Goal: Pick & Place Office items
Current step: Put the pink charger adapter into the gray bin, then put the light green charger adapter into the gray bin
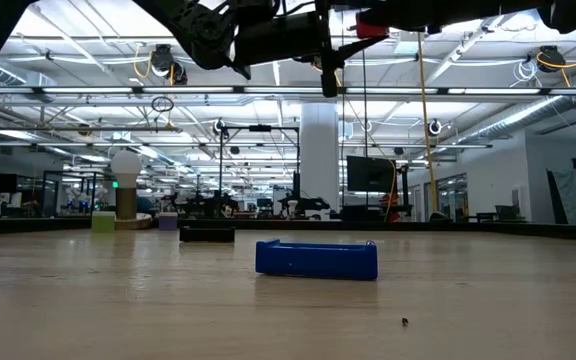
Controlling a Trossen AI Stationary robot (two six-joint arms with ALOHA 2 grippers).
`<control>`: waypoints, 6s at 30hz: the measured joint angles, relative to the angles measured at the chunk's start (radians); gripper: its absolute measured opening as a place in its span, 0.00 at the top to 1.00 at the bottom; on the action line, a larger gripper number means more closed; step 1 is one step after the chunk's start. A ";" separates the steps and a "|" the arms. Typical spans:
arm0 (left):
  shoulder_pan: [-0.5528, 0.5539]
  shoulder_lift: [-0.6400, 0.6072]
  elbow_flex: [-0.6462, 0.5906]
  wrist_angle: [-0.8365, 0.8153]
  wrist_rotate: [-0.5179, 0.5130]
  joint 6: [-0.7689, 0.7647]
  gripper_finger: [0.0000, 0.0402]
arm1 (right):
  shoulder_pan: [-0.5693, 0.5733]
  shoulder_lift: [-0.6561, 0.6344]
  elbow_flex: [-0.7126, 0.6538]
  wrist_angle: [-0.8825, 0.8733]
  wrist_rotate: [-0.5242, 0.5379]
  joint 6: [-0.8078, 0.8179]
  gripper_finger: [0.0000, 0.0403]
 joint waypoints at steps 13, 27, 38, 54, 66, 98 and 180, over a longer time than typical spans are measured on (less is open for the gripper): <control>0.026 -0.002 0.000 0.062 0.143 0.111 0.14 | 0.006 -0.009 -0.001 0.027 -0.004 -0.010 0.64; 0.093 -0.002 0.002 0.069 0.331 0.191 0.18 | 0.179 -0.219 -0.001 -0.080 -0.169 0.055 0.64; 0.097 -0.002 0.002 0.075 0.392 0.224 0.26 | 0.211 -0.339 -0.001 -0.553 -0.495 0.452 0.64; 0.089 -0.002 0.002 0.074 0.406 0.266 0.31 | 0.211 -0.322 -0.001 -0.607 -1.256 0.856 0.64; 0.048 -0.002 0.002 0.073 0.329 0.305 0.31 | 0.274 -0.316 -0.001 -1.027 -1.315 0.941 0.64; 0.024 -0.001 0.002 0.071 0.148 0.344 0.33 | 0.386 -0.316 -0.108 -1.258 -1.103 0.981 0.64; 0.159 -0.547 0.001 -0.997 -0.239 1.188 0.51 | -0.309 -0.300 -0.109 -0.253 -0.583 0.562 0.40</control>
